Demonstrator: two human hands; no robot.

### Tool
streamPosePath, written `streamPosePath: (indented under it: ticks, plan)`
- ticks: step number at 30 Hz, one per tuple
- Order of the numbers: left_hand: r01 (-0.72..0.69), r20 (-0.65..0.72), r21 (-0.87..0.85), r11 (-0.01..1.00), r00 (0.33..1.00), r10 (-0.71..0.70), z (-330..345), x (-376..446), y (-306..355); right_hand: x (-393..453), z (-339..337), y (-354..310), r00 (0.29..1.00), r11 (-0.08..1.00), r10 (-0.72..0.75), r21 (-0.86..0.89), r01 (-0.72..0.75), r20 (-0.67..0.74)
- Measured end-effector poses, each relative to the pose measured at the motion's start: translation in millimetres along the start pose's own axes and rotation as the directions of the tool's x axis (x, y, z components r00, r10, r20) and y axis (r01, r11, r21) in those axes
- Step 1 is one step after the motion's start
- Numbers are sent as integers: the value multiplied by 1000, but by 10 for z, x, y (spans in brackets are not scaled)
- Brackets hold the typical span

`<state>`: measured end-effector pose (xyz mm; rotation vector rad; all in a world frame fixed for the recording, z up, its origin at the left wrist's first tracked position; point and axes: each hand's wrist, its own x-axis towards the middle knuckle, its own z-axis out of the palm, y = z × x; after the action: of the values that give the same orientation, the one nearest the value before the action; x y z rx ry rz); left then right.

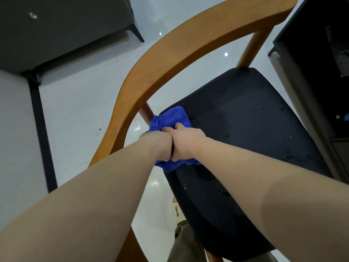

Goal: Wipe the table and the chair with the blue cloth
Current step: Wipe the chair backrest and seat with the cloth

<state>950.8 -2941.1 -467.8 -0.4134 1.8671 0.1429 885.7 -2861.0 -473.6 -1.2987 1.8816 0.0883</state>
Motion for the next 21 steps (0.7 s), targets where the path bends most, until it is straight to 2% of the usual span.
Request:
streamPosePath:
  ticks: [6, 15, 21]
  plan:
    - [-32, -71, -191, 981, 997, 19, 168, -180, 144, -158, 80, 54, 996, 996, -55, -61, 60, 74]
    - [-71, -55, -311, 948, 997, 57, 311, -253, 254, -308, 202, 74, 989, 996, -55, -57, 64, 140]
    - [-72, -34, -294, 953, 997, 64, 471, -371, 464, -495, 404, 112, 985, 997, -59, -30, 64, 165]
